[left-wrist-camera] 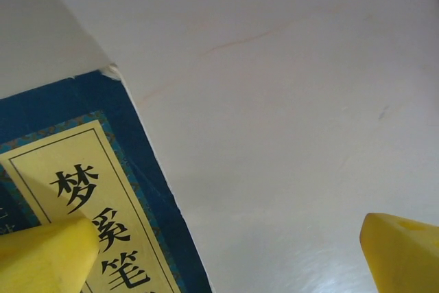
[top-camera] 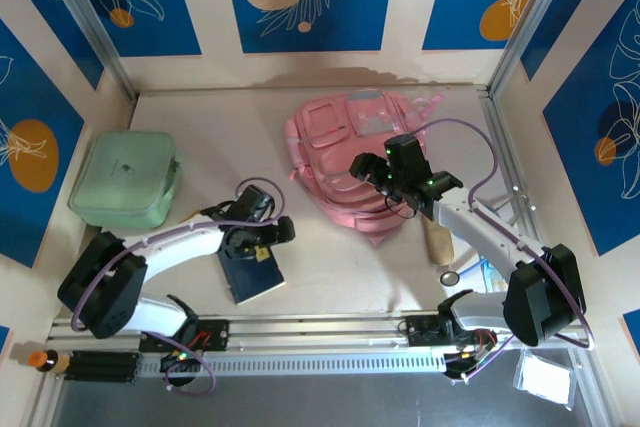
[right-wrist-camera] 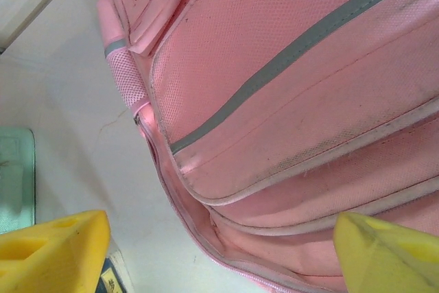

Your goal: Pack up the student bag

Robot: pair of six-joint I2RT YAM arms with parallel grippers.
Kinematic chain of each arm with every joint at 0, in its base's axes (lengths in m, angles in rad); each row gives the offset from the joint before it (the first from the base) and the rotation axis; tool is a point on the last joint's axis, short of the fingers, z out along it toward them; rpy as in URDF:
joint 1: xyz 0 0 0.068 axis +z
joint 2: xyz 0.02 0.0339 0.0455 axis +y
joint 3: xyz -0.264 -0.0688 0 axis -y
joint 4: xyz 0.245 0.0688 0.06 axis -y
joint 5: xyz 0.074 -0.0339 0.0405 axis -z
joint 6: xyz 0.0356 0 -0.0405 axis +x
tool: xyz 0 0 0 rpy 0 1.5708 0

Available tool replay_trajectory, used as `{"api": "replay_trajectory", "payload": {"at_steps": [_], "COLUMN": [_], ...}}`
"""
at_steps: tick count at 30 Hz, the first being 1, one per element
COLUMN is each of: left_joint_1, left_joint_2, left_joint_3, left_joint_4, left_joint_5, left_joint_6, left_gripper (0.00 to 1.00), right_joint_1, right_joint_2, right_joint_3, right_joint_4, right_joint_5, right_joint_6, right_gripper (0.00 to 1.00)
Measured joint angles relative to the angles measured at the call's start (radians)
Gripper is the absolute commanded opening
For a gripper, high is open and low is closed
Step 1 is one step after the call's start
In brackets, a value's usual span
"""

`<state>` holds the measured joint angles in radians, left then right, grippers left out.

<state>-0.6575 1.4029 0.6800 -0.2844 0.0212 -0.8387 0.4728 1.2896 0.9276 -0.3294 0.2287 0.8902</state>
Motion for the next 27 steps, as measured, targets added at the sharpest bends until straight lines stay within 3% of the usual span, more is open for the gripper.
{"api": "replay_trajectory", "payload": {"at_steps": [8, 16, 21, 27], "left_joint_1": [0.049, 0.087, 0.148, 0.241], "left_joint_2": [0.158, 0.233, 0.108, -0.143], "left_joint_3": [0.1, 0.229, 0.218, 0.103], "left_joint_4": [0.194, 0.15, 0.05, -0.047], "left_joint_5": [0.113, 0.147, 0.126, 0.061], "left_joint_6": [-0.019, 0.04, 0.085, 0.107], "left_gripper": [1.0, 1.0, 1.0, 1.0], "right_joint_1": [0.029, 0.105, 0.178, 0.248], "right_joint_2": [0.041, 0.126, 0.205, 0.395], "right_joint_3": [0.007, 0.078, 0.157, 0.307], "right_joint_4": [0.001, -0.017, -0.034, -0.068], "right_joint_5": [-0.025, -0.054, -0.077, -0.166], "right_joint_6": [-0.012, -0.077, -0.15, -0.253], "right_gripper": [0.84, 0.83, 0.82, 0.75]}}
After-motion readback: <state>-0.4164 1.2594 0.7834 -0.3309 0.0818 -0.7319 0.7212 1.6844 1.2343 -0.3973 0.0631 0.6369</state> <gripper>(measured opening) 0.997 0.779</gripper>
